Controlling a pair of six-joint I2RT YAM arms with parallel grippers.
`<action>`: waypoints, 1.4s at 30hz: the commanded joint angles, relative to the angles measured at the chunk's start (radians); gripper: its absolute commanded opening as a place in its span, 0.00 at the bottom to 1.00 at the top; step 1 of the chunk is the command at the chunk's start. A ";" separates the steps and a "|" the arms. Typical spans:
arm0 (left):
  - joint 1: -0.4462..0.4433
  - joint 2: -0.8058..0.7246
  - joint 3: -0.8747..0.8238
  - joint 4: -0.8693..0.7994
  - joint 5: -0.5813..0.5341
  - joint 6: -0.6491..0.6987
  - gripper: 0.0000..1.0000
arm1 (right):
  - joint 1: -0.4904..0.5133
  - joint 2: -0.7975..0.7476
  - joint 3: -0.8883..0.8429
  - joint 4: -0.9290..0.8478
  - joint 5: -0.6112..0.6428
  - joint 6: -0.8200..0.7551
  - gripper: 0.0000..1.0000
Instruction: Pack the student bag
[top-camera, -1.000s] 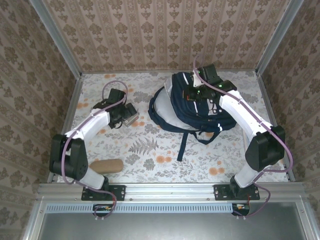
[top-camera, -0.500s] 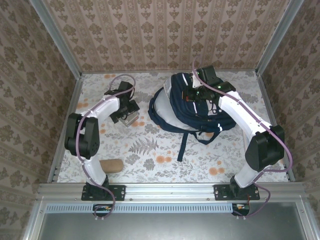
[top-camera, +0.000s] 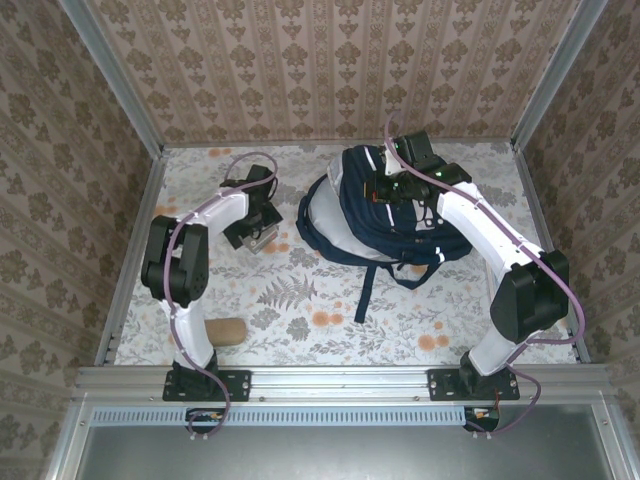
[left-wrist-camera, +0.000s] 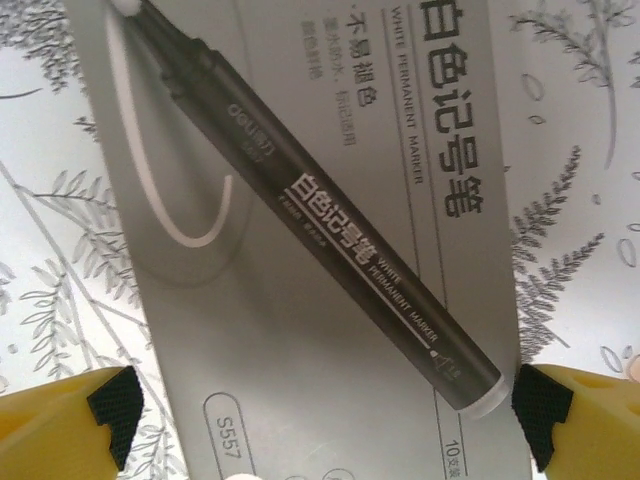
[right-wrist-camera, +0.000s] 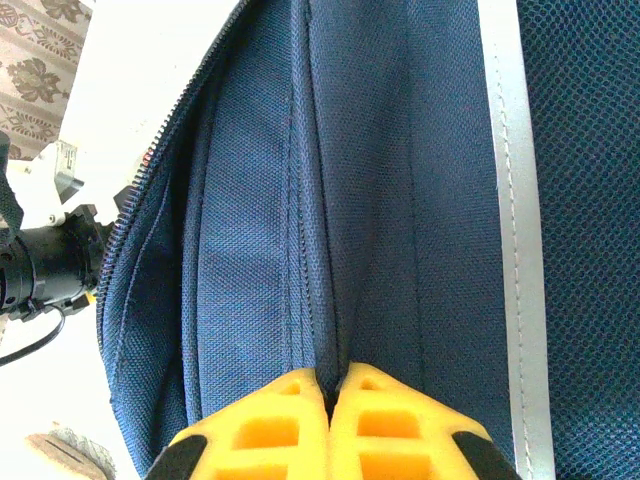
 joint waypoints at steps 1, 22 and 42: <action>0.000 0.033 0.007 -0.011 -0.009 -0.013 1.00 | 0.013 -0.025 0.005 0.057 -0.058 0.008 0.01; -0.017 0.001 -0.013 0.071 0.026 0.012 1.00 | 0.022 -0.036 0.003 0.045 -0.057 0.016 0.01; -0.016 -0.065 -0.084 0.188 0.060 -0.069 1.00 | 0.030 -0.029 -0.002 0.044 -0.056 0.018 0.01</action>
